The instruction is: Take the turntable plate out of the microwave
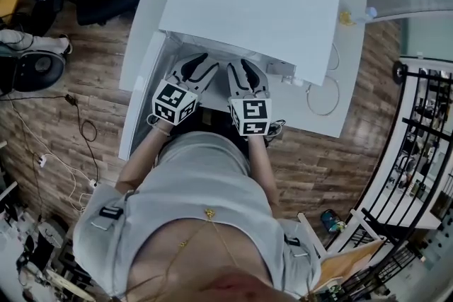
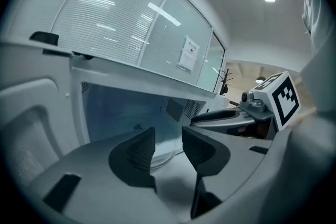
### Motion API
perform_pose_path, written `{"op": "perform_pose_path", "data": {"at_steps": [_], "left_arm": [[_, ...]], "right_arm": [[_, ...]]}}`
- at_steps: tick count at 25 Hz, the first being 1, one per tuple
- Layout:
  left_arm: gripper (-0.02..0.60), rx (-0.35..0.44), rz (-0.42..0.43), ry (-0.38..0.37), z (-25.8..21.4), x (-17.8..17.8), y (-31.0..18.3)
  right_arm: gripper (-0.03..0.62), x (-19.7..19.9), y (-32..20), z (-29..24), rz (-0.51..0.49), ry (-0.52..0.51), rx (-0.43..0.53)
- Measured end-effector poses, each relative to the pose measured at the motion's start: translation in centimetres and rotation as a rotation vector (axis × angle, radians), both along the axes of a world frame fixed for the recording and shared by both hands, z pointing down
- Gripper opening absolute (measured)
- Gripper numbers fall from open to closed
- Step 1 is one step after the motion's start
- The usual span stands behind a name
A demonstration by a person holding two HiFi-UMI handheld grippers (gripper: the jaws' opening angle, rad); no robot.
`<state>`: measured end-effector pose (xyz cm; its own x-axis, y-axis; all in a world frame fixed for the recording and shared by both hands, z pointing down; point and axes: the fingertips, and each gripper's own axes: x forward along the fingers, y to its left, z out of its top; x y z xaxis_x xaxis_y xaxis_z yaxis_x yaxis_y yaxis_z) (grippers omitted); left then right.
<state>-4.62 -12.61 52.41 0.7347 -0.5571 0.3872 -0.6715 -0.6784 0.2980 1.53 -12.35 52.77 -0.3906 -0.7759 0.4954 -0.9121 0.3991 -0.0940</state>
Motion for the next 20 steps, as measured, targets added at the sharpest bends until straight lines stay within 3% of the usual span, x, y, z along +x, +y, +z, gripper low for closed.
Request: {"op": "perform_pose_path", "data": {"at_steps": [6,12,20], "left_arm": [[0.161,-0.071,-0.025,-0.001,3.0,0.2,-0.5],[0.163,-0.219,-0.098,0.083,6.3,-0.1,-1.1],[0.167,-0.340,-0.186,0.080,9.8,-0.8,-1.0]], "right_arm": [[0.138,0.4,-0.4,3.2,0.023,-0.019,-0.066],[0.140,0.0,-0.7,6.0,0.064,-0.115,-0.147],[0.146,-0.4,-0.2,9.1,0.044,-0.083,-0.223]]}}
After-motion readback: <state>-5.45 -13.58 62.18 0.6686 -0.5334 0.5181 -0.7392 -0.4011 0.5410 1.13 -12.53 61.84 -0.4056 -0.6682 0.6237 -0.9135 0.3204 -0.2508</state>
